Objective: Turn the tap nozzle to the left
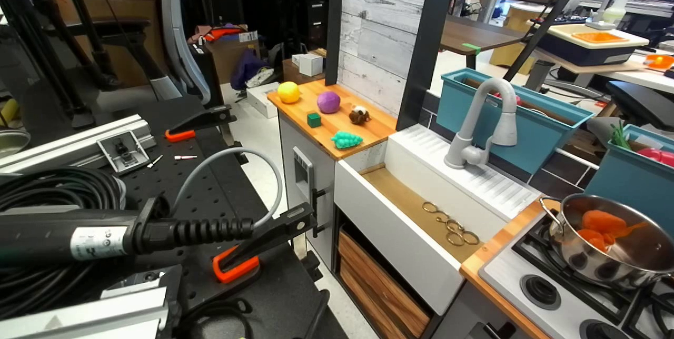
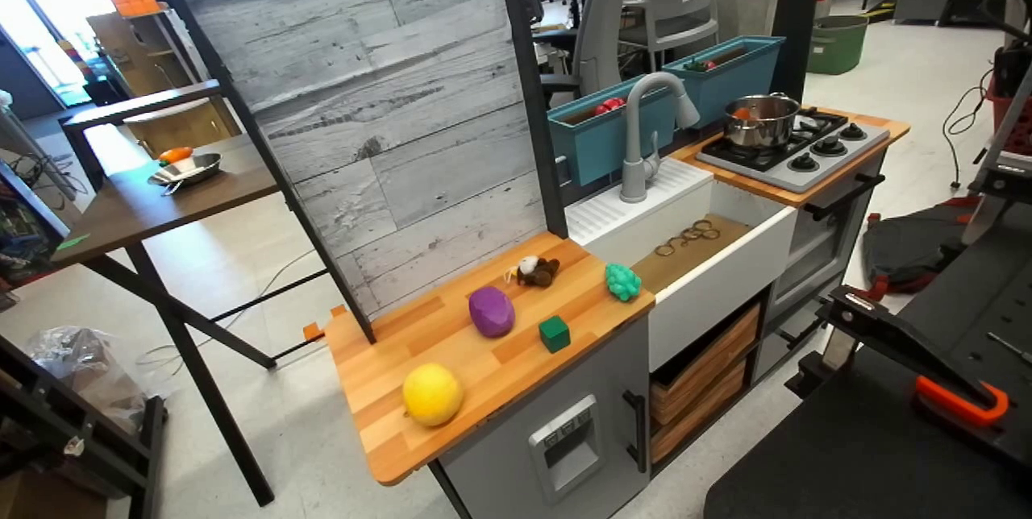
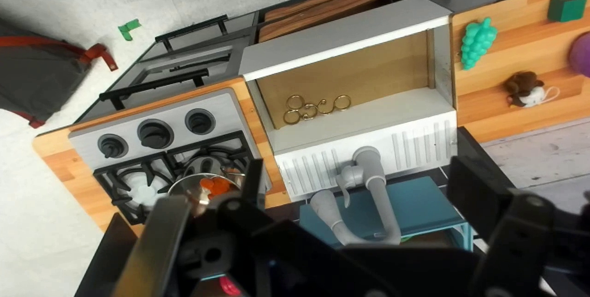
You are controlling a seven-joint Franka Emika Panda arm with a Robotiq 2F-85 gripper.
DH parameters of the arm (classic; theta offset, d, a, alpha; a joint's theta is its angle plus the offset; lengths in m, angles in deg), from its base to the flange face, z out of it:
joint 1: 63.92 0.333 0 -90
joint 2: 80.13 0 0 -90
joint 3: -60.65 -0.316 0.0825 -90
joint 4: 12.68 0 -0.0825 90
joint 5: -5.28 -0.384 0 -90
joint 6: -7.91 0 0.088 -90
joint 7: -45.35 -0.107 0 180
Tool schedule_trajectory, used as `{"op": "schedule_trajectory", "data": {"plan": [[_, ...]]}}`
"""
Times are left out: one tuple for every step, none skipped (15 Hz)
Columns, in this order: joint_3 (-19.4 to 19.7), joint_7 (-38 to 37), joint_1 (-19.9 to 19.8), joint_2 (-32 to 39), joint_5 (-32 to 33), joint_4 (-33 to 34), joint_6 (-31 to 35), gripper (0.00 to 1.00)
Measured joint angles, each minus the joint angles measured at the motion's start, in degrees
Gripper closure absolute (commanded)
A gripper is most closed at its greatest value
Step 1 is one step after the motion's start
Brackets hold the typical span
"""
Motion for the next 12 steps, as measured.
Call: {"op": "schedule_trajectory", "data": {"plan": [[-0.2, 0.0, 0.1, 3.7, 0.1, 1.0, 2.5, 0.00], [-0.6, 0.0, 0.1, 7.7, 0.1, 2.3, 4.9, 0.00], [-1.0, 0.0, 0.1, 11.5, 0.2, 3.9, 7.1, 0.00], [-1.2, -0.3, 0.1, 15.5, 0.9, 5.9, 9.2, 0.00], [-1.2, -1.4, 0.1, 19.3, 2.9, 8.1, 11.4, 0.00], [-0.7, -2.5, 0.3, 23.2, 6.1, 10.4, 13.9, 0.00], [0.4, -3.6, 0.9, 26.9, 9.5, 12.8, 16.5, 0.00], [1.8, -4.0, 1.8, 30.5, 11.9, 15.4, 18.8, 0.00], [3.0, -4.0, 2.6, 33.9, 13.1, 18.1, 20.6, 0.00], [3.8, -3.8, 3.1, 36.9, 13.5, 21.0, 22.0, 0.00], [4.0, -3.5, 3.3, 39.6, 13.5, 23.9, 22.9, 0.00], [3.9, -3.3, 3.1, 42.0, 13.4, 26.7, 23.5, 0.00]]}}
